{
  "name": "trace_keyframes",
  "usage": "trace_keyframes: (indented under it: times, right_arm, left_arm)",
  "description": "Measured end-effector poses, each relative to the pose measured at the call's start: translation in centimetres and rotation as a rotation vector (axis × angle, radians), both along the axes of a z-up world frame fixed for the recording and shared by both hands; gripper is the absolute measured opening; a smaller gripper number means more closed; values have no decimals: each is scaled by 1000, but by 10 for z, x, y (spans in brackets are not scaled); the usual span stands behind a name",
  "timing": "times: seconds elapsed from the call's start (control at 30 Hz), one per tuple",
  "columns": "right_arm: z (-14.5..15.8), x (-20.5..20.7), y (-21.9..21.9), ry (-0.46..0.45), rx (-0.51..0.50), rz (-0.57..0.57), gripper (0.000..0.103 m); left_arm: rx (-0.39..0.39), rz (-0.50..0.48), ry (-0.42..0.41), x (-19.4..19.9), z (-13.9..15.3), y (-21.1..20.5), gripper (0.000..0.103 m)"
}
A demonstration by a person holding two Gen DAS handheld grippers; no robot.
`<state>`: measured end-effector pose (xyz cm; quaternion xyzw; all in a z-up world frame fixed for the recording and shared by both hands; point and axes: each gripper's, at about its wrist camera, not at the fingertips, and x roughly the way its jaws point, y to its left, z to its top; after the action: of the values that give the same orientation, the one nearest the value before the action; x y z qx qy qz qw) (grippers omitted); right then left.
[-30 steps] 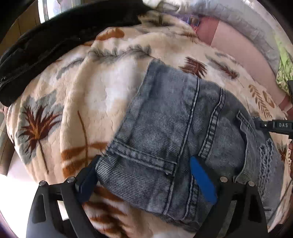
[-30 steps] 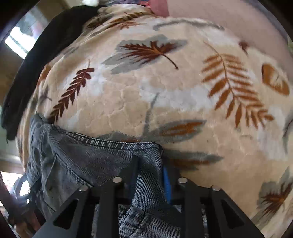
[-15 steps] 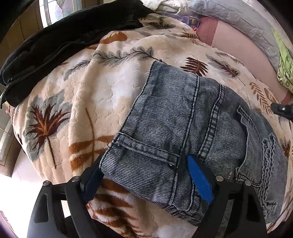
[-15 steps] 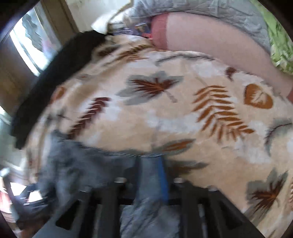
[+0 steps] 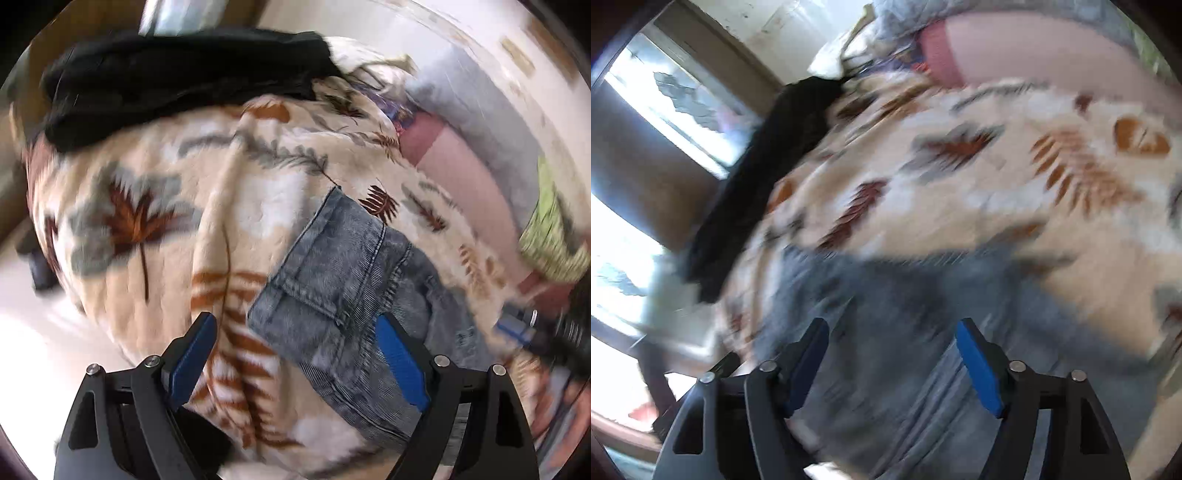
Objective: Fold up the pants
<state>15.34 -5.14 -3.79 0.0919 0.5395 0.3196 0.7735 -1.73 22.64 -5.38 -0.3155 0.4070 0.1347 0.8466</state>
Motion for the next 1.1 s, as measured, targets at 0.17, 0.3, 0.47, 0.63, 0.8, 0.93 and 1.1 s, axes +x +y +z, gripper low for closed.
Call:
trace_keyframes:
  times: [0.17,0.3,0.47,0.63,0.8,0.93,1.1]
  right_arm:
    - [-50,-35,8,159,65,48,76]
    - [-64,-37,1,188,114,18,77]
    - [-69,-32,-16,220,164,15,77]
    - [-75,-29,-26,213,194,20,77]
    - [-76,-28,-27,217,192,30,77]
    - [-76,-30,-26,209,195,32,77]
    - [-75,-30,-23,207,183,33,78]
  left_arm:
    - [-187,23,35,-6,-21,4,88]
    - [-263,14,53,1,-33,-1,88]
    - [-325,38,68,17,-42,-2,88]
    - [-355,39,28,19,-40,-2,88]
    - [-398,46,-8,4,-35,-2,88]
    - [-373,30,-90,-11,-12,-9,88]
    - [-388,42,-46,13,-39,-6,88]
